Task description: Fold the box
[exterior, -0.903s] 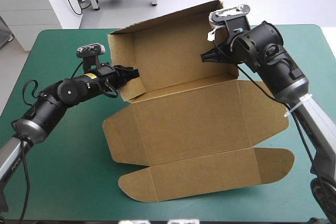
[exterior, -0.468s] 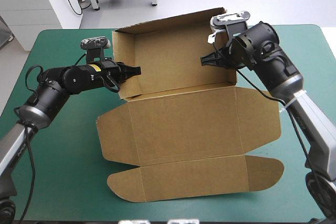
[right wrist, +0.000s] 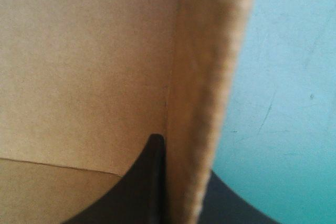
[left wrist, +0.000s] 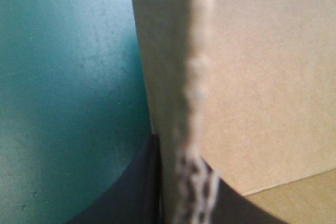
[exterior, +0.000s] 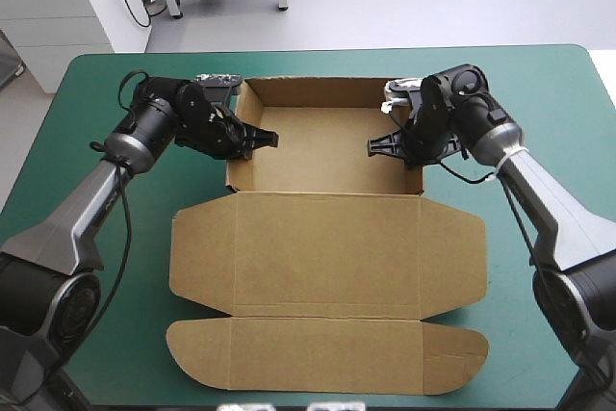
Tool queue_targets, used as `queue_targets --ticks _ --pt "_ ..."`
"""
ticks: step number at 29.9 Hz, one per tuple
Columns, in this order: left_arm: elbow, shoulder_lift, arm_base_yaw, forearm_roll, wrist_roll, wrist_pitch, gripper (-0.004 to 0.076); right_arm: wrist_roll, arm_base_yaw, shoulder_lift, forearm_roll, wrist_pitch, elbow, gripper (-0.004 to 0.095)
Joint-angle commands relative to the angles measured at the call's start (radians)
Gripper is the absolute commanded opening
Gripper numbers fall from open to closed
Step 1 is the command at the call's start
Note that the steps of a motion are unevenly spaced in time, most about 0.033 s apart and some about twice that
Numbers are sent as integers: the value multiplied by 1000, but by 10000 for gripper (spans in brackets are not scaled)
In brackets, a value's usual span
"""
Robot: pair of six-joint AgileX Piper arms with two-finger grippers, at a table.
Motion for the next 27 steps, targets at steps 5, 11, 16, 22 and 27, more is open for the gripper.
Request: queue_targets --ticks 5,11,16,22,27 --pt "-57 45 -33 22 -13 36 -8 -113 -49 24 62 17 -15 -21" --pt "-57 122 -32 20 -15 124 -8 -128 -63 61 88 23 -15 -21" --pt "-58 170 -32 15 -16 164 -8 -132 -74 76 88 28 -15 -19" --pt "-82 183 -32 11 -16 169 -3 -135 -86 80 114 28 -15 91" --pt "-146 183 -32 15 -7 236 78 -137 -88 80 136 28 -15 389"
